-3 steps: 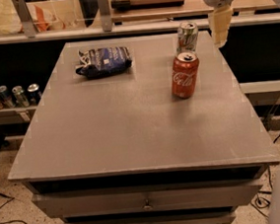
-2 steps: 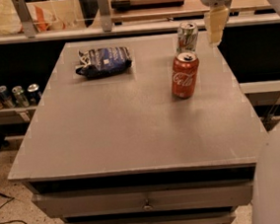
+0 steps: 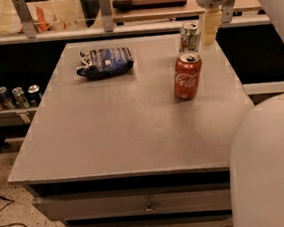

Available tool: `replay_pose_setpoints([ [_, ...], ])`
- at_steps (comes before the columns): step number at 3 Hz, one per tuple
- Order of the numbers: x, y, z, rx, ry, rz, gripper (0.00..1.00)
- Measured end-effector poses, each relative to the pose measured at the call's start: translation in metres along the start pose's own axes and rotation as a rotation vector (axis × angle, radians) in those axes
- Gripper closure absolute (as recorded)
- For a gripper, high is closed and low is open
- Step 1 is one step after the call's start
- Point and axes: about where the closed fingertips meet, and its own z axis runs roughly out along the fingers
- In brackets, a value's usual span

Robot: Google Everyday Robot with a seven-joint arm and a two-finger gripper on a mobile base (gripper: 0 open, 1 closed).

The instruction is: Move 7up can near blue chip bag

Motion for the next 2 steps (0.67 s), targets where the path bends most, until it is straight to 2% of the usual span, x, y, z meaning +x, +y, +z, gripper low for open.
replay_pose_setpoints([
  [1, -0.0093, -0.0038, 0.0061, -0.016, -0.04, 0.024, 0.0],
  [2, -0.0125, -0.0075, 0.0144, -0.03, -0.063, 0.074, 0.0],
])
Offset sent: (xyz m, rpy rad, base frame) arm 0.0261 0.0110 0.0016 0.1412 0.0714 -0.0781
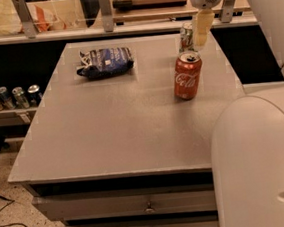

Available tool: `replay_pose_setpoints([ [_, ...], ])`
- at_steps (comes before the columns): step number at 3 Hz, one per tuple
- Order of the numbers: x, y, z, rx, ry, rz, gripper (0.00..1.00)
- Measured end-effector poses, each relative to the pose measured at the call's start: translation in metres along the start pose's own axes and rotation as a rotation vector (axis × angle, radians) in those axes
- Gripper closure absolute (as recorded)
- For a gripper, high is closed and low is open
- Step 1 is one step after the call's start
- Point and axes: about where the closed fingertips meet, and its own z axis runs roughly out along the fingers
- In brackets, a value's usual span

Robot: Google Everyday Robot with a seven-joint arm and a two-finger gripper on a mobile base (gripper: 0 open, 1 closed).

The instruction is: Move 7up can near blue chip bag

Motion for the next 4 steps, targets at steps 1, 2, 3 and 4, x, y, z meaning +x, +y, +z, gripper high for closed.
replay_pose_setpoints([
  [1, 0.0036, -0.0038, 0.0126, -0.006, -0.032, 0.1, 0.0],
  [2, 0.0034, -0.0041, 0.0131, -0.006, -0.032, 0.099, 0.0],
  [3, 0.004, -0.0078, 0.0156, 0.013, -0.051, 0.157, 0.0],
  [4, 0.0064, -0.0104, 0.0194, 0.031, -0.073, 0.253, 0.0],
])
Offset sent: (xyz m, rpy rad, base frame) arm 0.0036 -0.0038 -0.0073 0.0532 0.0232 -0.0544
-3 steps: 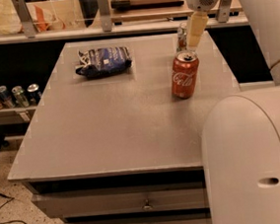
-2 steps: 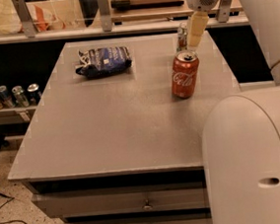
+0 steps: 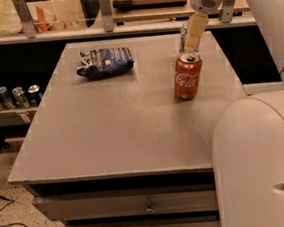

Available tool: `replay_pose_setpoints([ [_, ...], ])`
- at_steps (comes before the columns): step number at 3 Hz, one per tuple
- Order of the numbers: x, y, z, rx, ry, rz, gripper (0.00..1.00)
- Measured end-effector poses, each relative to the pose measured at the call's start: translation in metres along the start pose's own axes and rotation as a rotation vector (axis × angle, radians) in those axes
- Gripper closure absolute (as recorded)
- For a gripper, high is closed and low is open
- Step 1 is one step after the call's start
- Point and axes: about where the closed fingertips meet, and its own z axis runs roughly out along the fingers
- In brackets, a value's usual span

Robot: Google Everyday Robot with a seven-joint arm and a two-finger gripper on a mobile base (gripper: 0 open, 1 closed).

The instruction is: Move 7up can near blue chip bag

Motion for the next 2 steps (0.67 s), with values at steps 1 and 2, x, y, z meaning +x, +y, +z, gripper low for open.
replay_pose_setpoints([
  [1, 0.002, -0.0005, 0.0037, 0.007, -0.008, 0.079, 0.0],
  [2, 0.0029, 0.0021, 0.0078, 0.001, -0.015, 0.139, 0.0],
])
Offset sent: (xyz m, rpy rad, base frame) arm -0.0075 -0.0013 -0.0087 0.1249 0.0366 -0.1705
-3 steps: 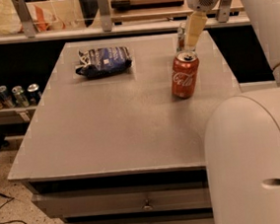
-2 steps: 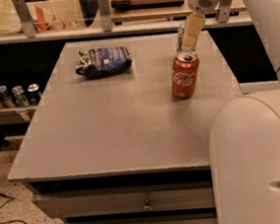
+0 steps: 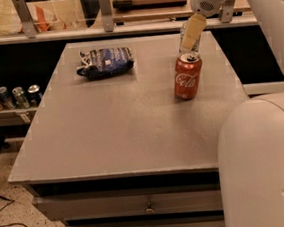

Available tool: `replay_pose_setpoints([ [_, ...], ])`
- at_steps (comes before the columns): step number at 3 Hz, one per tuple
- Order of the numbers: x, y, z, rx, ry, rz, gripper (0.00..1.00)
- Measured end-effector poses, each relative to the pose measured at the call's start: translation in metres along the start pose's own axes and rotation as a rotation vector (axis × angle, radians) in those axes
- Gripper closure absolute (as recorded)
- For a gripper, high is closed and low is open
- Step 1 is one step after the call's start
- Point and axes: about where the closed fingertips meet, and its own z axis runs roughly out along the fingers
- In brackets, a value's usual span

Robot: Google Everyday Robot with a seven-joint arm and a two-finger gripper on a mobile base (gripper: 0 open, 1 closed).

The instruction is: Move 7up can near blue chip bag

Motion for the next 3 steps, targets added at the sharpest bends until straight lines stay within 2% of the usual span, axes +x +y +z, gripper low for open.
replay_pose_setpoints([
  [1, 0.0023, 0.0025, 0.0036, -0.009, -0.01, 0.054, 0.0],
  [3, 0.0015, 0.006, 0.0128, -0.03, -0.03, 0.105, 0.0],
])
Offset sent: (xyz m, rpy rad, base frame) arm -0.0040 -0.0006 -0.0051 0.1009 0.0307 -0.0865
